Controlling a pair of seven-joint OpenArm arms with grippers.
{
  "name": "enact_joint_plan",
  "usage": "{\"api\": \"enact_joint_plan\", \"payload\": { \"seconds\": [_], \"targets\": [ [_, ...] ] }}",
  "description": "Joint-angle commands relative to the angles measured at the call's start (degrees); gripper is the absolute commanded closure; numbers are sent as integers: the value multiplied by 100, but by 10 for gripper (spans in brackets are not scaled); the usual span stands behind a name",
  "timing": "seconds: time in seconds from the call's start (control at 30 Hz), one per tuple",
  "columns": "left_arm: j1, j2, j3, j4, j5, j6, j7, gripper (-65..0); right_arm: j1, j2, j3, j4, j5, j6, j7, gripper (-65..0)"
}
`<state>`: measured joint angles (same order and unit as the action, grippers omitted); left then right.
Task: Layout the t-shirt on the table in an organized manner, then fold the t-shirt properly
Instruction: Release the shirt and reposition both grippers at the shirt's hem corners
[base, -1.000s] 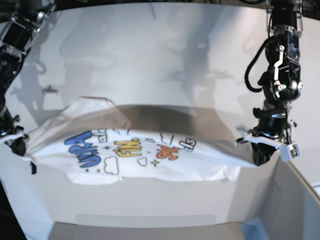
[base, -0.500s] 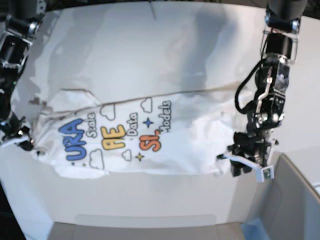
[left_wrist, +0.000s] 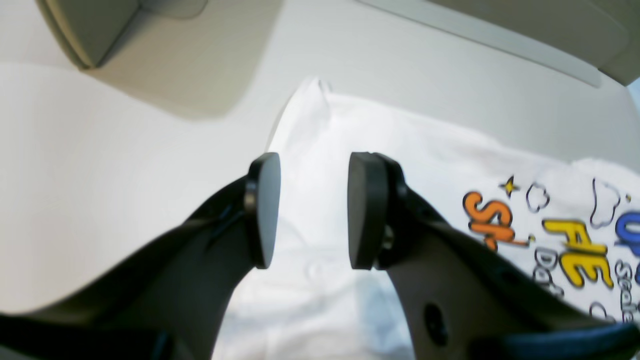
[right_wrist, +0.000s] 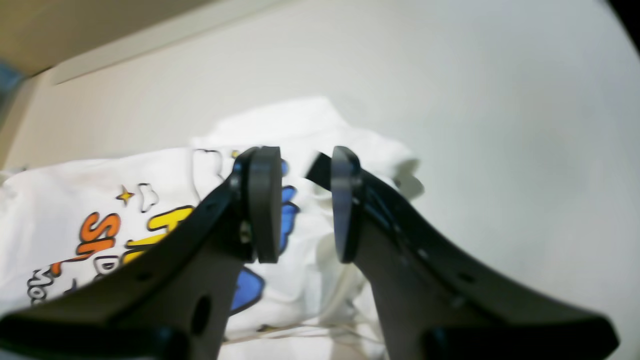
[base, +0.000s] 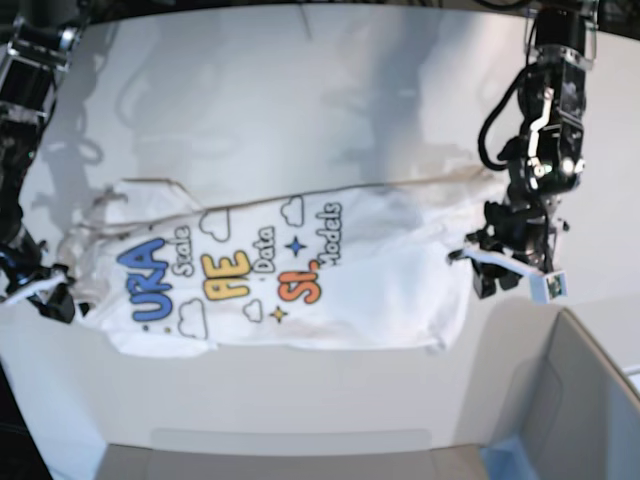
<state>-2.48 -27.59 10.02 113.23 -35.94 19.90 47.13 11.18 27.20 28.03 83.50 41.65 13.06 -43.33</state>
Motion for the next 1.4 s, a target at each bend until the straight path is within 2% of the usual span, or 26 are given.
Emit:
{"api": "enact_joint_plan", "payload": {
  "seconds": [0.0,0.13,0.23,0.4,0.5,0.67,0.8,0.97,1.23,1.37],
  "targets": [
    [-2,-41,-22,101,-6,-8,-111,-236,-6,115,208,278,42,8,153,-177],
    [288,-41,-22,189,-6,-8,-120,-236,-569,-245,683,929,59,8,56,-177],
    [463,-41,-22,277,-6,-8,-120,-236,-1140,-579,841,1280,59,8,-339,-177],
    [622,-41,-22,286,-6,-8,-120,-236,-1905,-1327,850,1307,86,8,-629,-171],
    [630,-32,13,286,-6,-8,-120,-236,-2133,-1731,858,1342,147,0,-840,-168],
    [630,-32,4,286,-6,-8,-120,-236,-2142,-2179,1307,1307,569,0,-1386,-168],
    [613,-32,13,286,-6,-8,-120,-236,-1949,-2338,1641,1298,349,-27,-1438,-168],
    [595,-32,22,268,-6,-8,-120,-236,-1870,-2408,1869,1008,244,-440,-1597,-168],
    [587,-32,4,259,-6,-8,-120,-236,-1773,-2417,1957,322,218,-458,-1570,-168],
    [587,-32,13,251,3,-8,-120,-236,-1456,-2390,1957,6,77,-458,-1561,-168]
  ]
}}
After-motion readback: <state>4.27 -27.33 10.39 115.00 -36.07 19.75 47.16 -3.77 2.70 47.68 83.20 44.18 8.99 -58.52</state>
